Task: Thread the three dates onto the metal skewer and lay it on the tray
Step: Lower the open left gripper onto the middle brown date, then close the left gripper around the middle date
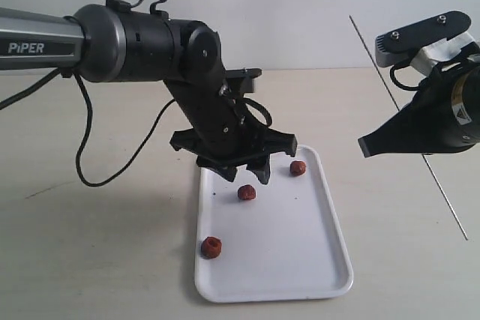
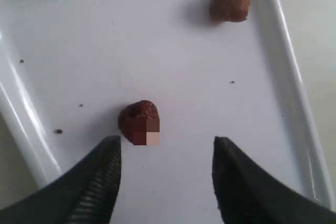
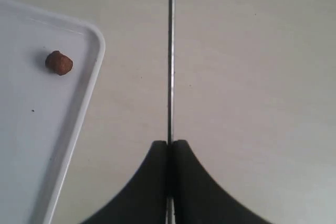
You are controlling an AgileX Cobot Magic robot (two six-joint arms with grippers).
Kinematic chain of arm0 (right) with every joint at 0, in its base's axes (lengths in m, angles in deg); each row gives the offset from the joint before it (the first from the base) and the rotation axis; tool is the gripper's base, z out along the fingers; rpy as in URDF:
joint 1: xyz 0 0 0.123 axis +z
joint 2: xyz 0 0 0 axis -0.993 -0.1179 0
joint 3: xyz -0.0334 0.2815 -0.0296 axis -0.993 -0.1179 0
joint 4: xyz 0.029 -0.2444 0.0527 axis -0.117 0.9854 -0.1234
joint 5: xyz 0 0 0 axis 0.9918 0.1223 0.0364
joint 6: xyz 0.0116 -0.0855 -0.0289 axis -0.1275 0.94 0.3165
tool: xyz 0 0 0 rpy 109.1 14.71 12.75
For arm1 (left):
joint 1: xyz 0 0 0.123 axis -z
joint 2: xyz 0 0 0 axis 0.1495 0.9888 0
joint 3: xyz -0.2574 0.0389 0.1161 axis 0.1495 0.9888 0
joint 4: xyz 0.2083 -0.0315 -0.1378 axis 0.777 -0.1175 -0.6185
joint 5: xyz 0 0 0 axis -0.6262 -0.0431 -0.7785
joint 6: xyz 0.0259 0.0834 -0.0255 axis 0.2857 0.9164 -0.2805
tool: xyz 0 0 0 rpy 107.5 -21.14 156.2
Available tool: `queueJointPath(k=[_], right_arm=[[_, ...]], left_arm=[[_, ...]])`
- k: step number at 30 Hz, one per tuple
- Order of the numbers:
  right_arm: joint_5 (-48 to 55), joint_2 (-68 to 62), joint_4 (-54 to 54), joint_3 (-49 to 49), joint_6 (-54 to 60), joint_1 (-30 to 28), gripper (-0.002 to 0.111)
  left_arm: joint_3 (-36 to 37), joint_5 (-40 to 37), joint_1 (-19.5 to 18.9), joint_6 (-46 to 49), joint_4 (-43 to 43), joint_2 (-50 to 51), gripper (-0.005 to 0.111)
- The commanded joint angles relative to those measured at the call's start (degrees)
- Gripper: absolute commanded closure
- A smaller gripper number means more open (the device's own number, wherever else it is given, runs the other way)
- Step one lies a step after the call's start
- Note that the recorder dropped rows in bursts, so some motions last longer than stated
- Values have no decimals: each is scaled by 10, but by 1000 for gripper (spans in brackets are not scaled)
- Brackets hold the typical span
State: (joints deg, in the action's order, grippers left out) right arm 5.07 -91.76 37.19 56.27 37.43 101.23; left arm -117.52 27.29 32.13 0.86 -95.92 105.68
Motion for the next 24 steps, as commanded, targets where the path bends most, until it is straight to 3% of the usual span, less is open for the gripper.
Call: queueJointPath(k=[1, 9, 24], right_arm=[[-7, 0, -20, -2, 22, -3, 108], [-7, 0, -22, -2, 22, -3, 108], [-7, 0, -24, -2, 22, -3, 108]], left_arm=[[-2, 9, 7, -21, 1, 13, 54], [-2, 18, 10, -71, 62, 17, 54], [-2, 43, 12, -98, 66, 54, 54]])
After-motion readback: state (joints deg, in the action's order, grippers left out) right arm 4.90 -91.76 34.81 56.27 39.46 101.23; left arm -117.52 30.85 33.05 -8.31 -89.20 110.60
